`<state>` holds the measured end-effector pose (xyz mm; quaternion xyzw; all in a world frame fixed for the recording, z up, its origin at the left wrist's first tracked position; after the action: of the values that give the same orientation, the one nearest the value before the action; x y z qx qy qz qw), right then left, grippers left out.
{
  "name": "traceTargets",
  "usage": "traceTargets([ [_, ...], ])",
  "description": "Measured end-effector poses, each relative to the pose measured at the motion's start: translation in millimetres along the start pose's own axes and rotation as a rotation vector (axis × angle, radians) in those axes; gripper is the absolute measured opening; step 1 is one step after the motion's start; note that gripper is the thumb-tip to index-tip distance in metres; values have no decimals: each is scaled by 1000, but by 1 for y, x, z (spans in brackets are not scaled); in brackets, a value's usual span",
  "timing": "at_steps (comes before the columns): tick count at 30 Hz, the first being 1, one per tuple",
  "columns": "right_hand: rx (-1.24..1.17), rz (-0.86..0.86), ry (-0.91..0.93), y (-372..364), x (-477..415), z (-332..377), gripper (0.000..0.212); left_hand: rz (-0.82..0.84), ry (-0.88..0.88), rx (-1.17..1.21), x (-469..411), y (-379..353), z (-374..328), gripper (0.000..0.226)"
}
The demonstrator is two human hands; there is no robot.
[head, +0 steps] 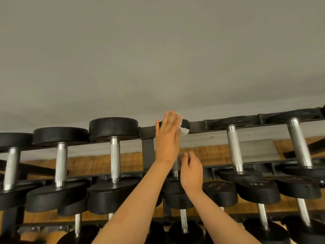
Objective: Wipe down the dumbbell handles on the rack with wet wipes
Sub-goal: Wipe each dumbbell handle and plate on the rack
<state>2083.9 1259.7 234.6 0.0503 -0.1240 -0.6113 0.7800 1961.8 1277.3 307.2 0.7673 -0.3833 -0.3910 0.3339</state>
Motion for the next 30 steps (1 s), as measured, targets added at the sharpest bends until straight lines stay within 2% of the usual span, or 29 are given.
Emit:
traceTargets([
  [2,-6,-3,8,0,0,1,27,36,-90,-194,-7,-2,-9,50],
  [4,-24,-5,6,0,0,1,27,83,-93,-259,-9,-3,-12,45],
  [7,-38,-1,19,-1,0,2,26,158,-64,-250,-3,0,-13,54],
  [11,-33,20,19,0,0,5,27,153,-22,-187,5,17,-14,54],
  [14,-72,38,-15,1,0,4,25,81,91,-140,18,30,-7,54],
  [18,-68,31,12,15,-5,11,16,-18,398,51,66,24,9,54],
  [20,17,-30,111,32,-12,25,12,3,610,175,90,6,18,57],
  [22,117,-65,271,43,-19,49,15,53,751,188,106,-11,24,59],
  [25,264,12,572,32,-27,95,29,14,742,97,109,-13,21,60],
  [27,408,112,716,4,-34,110,38,-28,730,117,108,-11,24,58],
  [30,597,231,751,-35,-47,105,50,-58,783,161,112,-9,31,56],
])
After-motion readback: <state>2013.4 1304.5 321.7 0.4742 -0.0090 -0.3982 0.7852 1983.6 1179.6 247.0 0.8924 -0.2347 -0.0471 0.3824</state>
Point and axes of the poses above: each hand's wrist, its own x-axis away from the middle knuckle, its own y-axis out of the back of the hand, z = x × y, the point moved 7 cm from there along -x, towards the middle knuckle, and after that the axes turned 9 degrees about -x, right-handed, at the moved point
